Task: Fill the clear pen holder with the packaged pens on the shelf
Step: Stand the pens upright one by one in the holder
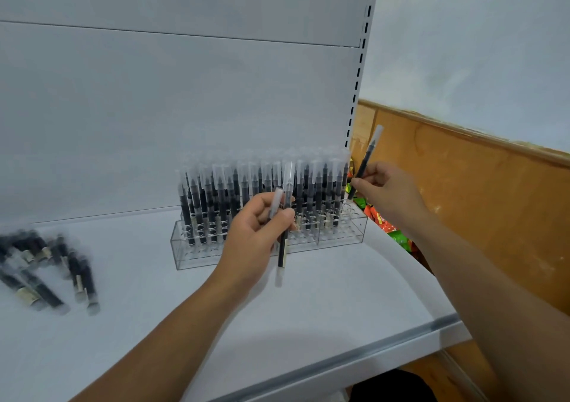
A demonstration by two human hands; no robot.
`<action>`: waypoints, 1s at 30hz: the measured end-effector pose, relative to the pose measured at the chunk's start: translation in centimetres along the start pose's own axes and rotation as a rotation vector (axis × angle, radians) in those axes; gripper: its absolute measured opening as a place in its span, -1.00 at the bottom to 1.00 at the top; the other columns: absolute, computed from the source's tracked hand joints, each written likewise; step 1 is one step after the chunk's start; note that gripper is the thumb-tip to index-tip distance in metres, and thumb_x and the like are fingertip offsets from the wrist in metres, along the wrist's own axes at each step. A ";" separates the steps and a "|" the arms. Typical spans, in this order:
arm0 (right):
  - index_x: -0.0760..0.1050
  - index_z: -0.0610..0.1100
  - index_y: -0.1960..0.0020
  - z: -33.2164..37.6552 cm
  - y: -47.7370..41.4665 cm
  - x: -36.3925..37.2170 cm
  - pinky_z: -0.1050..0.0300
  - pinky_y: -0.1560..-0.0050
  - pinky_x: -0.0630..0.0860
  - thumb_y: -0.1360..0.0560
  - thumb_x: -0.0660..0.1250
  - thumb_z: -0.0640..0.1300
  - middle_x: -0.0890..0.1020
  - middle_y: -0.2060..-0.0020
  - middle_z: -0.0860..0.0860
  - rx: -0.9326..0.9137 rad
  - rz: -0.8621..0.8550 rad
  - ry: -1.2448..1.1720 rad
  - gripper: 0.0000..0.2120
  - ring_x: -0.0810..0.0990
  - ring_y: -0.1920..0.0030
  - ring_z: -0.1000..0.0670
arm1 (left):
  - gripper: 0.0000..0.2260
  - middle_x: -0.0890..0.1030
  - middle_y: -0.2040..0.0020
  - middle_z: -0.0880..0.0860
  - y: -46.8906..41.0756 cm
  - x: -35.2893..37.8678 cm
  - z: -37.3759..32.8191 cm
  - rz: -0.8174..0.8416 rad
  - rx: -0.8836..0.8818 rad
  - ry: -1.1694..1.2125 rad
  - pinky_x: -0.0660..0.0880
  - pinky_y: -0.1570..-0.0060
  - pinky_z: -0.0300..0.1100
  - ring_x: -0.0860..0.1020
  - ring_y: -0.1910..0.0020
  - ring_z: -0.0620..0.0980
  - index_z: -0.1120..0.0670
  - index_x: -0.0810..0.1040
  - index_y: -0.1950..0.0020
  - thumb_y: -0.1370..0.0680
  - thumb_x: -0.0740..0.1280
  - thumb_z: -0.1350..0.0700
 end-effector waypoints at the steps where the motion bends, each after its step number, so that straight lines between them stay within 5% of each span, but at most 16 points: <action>1: 0.56 -0.06 -0.01 0.0 0.0 0.1 0.00 0.03 0.56 -0.53 0.39 -0.06 0.66 0.21 0.02 -0.006 0.000 0.001 -0.90 0.63 0.11 0.00 | -0.90 0.56 0.28 0.02 0.0 0.0 0.1 0.000 0.000 -0.002 0.36 0.41 -0.47 0.49 0.39 -0.24 0.14 0.54 -0.07 -0.58 0.28 0.25; 6: 0.57 -0.09 -0.01 0.3 0.0 0.1 0.20 0.17 0.50 -0.52 0.40 -0.07 0.67 0.20 0.04 -0.019 0.027 0.003 -0.89 0.62 0.17 0.11 | -0.88 0.56 0.32 -0.04 -0.1 0.1 0.3 0.007 -0.006 -0.006 0.36 0.41 -0.46 0.49 0.38 -0.24 0.15 0.54 -0.09 -0.58 0.28 0.24; 14: 0.51 -0.06 0.20 -0.4 0.4 0.9 0.19 0.34 0.31 -0.48 0.46 -0.03 0.58 0.29 0.04 0.039 0.164 0.206 -0.83 0.46 0.30 0.08 | -0.85 0.53 0.28 0.05 -0.1 0.3 0.2 0.006 -0.007 0.025 0.37 0.40 -0.47 0.48 0.39 -0.24 0.23 0.52 -0.13 -0.58 0.27 0.28; 30: 0.54 -0.11 0.28 0.9 0.0 0.6 0.19 0.33 0.33 -0.46 0.47 -0.08 0.52 0.36 0.01 0.132 0.252 0.222 -0.80 0.44 0.31 0.03 | -0.85 0.52 0.29 0.07 0.2 0.2 0.0 0.006 -0.016 0.026 0.35 0.42 -0.48 0.48 0.42 -0.24 0.25 0.52 -0.13 -0.58 0.26 0.30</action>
Point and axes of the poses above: each hand's wrist, its own y-axis away from the middle knuckle, its own x-axis out of the palm, z = x × y, the point moved 3 cm from there along -y, towards the middle knuckle
